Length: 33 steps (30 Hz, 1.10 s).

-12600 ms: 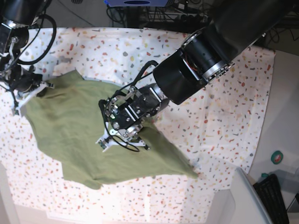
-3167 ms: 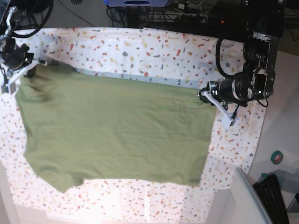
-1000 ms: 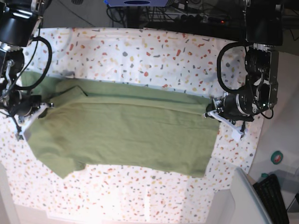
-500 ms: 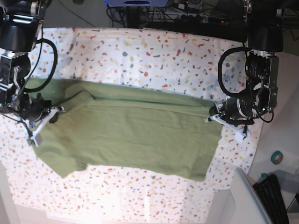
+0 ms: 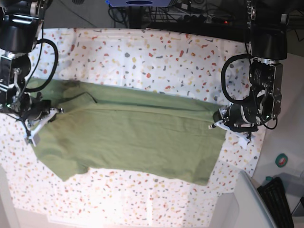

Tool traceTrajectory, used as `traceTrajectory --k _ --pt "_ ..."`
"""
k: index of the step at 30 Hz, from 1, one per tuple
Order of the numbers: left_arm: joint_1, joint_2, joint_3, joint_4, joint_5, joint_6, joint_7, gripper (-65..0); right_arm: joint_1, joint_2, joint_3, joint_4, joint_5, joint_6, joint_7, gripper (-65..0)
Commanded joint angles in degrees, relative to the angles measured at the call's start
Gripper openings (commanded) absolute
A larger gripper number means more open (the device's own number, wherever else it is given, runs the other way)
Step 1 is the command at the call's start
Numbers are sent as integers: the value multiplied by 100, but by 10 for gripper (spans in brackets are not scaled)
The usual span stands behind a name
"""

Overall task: Layout the t-shirt on the table in an organized manner, then fold the t-shirt properly
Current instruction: 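Pull the shirt edges apart with both grippers to smooth it, then drag the shirt with both grippers away from the robot's base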

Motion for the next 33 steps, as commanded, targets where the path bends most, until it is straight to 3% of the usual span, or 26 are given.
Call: traceTrajectory --k 1,3,4,7,8,12,16,20,25,28,33 --pt "-142 -75 -62 72 -49 9 -66 -650 35 75 26 136 60 -21 71 -650" --pt "-151 -93 -71 72 -49 9 -66 -650 -9 75 52 242 60 -21 89 -650" --pt "-151 -93 -79 81 -49 9 -75 -627 -71 58 149 312 69 -21 80 -593" --pt "-213 -93 -88 107 -49 9 -119 -397 -246 -118 597 734 86 -21 141 -434" --pt "-257 -93 -79 98 -49 9 -233 -327 -290 -180 764 901 86 -21 159 -410" --pt "-283 -84 -79 81 -58 9 -1033 -161 -633 -382 1265 1745 86 181 238 -402" --pt "-248 -84 -106 274 -93 0 -1235 -148 -1143 -540 1511 2571 86 419 221 -414" --pt "570 162 -1064 986 -102 -141 -1235 -148 -1635 -1173 2382 3169 86 436 229 -414" --pt "1572 795 -2541 1320 -111 -1521 -1200 -148 -1811 -1788 3199 3063 95 445 -70 -347" --pt "1757 918 -2638 1074 -58 -1987 -1200 -148 -1794 -1797 3393 2290 500 445 -193 -339" --pt "1721 918 -2638 705 -58 -2004 -1200 -148 -1442 -1551 3885 857 1106 445 -193 -332"
